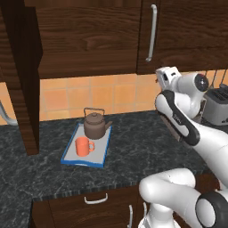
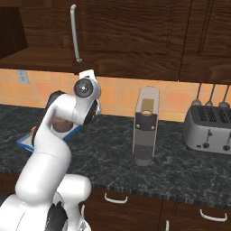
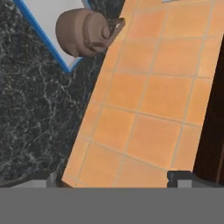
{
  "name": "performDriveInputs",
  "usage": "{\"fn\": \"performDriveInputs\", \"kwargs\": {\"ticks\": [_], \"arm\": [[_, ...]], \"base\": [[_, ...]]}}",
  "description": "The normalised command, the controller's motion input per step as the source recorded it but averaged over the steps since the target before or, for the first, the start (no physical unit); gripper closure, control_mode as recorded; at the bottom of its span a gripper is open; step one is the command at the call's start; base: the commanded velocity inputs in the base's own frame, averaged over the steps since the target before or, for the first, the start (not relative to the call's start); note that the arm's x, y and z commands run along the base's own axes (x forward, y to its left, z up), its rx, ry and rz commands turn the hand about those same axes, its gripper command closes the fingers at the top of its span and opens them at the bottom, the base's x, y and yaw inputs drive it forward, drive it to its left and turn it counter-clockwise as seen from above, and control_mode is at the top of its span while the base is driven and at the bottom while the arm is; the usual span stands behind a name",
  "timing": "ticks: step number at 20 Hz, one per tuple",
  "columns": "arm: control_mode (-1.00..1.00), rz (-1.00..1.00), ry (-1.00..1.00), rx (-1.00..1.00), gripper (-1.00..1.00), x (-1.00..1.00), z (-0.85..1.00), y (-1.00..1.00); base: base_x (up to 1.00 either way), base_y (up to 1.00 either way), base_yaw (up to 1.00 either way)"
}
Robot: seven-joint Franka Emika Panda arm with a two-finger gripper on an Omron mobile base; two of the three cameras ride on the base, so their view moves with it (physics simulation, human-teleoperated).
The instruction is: Pick the kettle from the counter and place it on the tray. Then pick the mug from the cabinet and place it on the tray. Then close the cabinet doors.
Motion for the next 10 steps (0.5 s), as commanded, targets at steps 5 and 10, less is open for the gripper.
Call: {"fn": "performDriveInputs", "kwargs": {"ticks": [5, 10], "arm": [[-1.00, -0.01, -0.11, -0.10, -1.00, -0.91, -0.18, 0.19], [-1.00, 0.00, -0.13, -0.25, -1.00, -0.54, 0.57, 0.62]], "base": [[0.00, 0.00, 0.00], [0.00, 0.00, 0.00]]}}
